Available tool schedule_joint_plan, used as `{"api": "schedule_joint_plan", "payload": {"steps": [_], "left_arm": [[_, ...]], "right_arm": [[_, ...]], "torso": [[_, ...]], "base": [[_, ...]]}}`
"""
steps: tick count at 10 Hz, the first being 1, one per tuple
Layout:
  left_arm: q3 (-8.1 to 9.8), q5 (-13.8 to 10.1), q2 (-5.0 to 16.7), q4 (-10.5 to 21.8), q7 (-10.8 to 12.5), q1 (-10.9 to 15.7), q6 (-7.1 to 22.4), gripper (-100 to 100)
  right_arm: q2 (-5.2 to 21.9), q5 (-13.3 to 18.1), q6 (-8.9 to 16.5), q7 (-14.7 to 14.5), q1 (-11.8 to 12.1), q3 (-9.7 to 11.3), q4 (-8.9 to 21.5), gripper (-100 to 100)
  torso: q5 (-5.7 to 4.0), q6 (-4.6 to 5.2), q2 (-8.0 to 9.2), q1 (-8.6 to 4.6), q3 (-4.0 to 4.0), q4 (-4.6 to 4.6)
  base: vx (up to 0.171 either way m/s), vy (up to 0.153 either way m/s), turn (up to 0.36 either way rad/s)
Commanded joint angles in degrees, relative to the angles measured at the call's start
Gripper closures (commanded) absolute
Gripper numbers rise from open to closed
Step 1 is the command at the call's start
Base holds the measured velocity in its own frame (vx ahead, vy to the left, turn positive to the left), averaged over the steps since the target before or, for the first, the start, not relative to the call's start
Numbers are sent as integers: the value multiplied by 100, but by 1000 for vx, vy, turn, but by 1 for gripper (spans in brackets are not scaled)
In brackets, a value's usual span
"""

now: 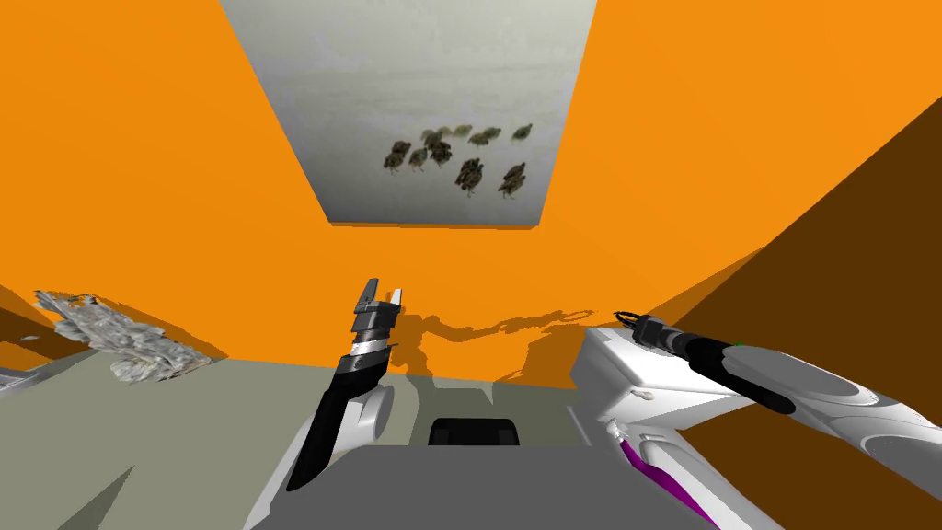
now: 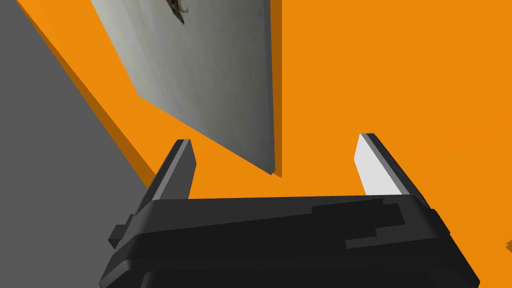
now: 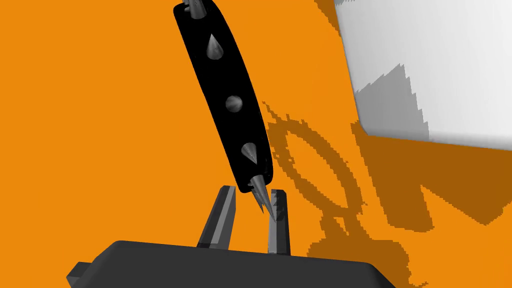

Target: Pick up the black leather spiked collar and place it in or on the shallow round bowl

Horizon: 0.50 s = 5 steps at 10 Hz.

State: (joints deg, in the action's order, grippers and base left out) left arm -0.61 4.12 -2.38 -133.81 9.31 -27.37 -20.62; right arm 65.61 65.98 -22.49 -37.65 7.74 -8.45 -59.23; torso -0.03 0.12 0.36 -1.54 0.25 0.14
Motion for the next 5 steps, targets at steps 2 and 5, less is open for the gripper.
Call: {"api": "schedule_joint_plan", "payload": {"steps": [2, 5], "left_arm": [[0, 0, 0, 0, 0, 0, 0, 0], [0, 0, 0, 0, 0, 0, 0, 0]], "right_arm": [[103, 213, -18, -117, 82, -7, -155, 100], [234, 442, -39, -190, 190, 1, -255, 100]], "torso": [[0, -1, -4, 10, -2, -2], [4, -3, -11, 24, -8, -5]], "base": [[-68, -203, 56], [-56, -184, 55]]}}
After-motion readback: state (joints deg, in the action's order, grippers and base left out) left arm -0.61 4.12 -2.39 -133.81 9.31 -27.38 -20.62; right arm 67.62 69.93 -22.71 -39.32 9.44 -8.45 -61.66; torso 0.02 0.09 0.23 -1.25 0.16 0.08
